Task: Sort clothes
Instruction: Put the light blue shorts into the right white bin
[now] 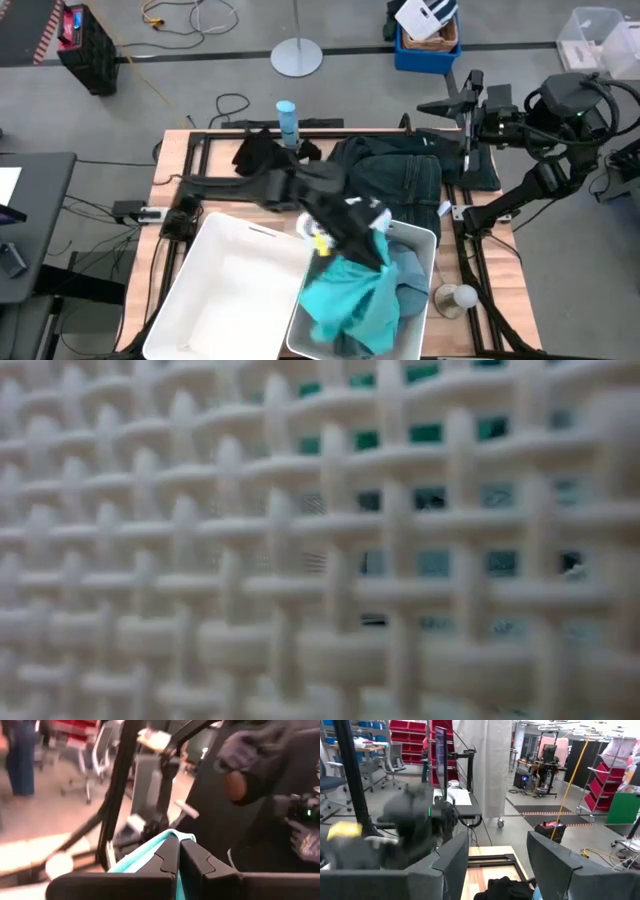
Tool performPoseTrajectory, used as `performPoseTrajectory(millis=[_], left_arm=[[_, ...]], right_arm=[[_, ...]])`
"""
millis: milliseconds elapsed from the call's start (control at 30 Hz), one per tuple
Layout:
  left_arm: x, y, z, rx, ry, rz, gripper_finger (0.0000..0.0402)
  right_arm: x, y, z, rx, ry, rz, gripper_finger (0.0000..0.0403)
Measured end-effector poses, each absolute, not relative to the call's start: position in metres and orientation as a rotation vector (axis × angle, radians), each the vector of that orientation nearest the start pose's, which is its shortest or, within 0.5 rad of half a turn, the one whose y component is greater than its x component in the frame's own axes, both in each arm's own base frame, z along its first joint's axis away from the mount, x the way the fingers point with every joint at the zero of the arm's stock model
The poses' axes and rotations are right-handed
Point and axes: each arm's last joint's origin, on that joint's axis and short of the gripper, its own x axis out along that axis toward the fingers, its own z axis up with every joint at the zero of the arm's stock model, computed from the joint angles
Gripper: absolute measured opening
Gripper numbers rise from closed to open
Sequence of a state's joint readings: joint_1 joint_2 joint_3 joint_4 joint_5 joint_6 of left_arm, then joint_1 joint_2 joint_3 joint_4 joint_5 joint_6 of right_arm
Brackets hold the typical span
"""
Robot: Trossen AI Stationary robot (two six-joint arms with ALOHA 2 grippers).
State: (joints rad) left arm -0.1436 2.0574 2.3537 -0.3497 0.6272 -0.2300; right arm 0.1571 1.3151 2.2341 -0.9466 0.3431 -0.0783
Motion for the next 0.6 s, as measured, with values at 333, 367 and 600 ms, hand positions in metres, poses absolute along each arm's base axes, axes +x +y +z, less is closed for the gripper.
performPoseTrajectory(millis=[333, 367, 600], left_arm=[[0.481, -0.088, 0.403, -0.398, 0.364, -0.75, 0.0061], [0.479, -0.088, 0.409, -0.392, 0.342, -0.755, 0.0078], [0.425, -0.046, 0.482, -0.324, 0.162, -0.635, 0.0178]], right_arm=[[0.149, 0.013, 0.584, -0.046, 0.063, -0.188, 0.0219], [0.149, 0.013, 0.583, -0.042, 0.071, -0.188, 0.0219], [0.149, 0.013, 0.581, -0.029, 0.09, -0.188, 0.0219]])
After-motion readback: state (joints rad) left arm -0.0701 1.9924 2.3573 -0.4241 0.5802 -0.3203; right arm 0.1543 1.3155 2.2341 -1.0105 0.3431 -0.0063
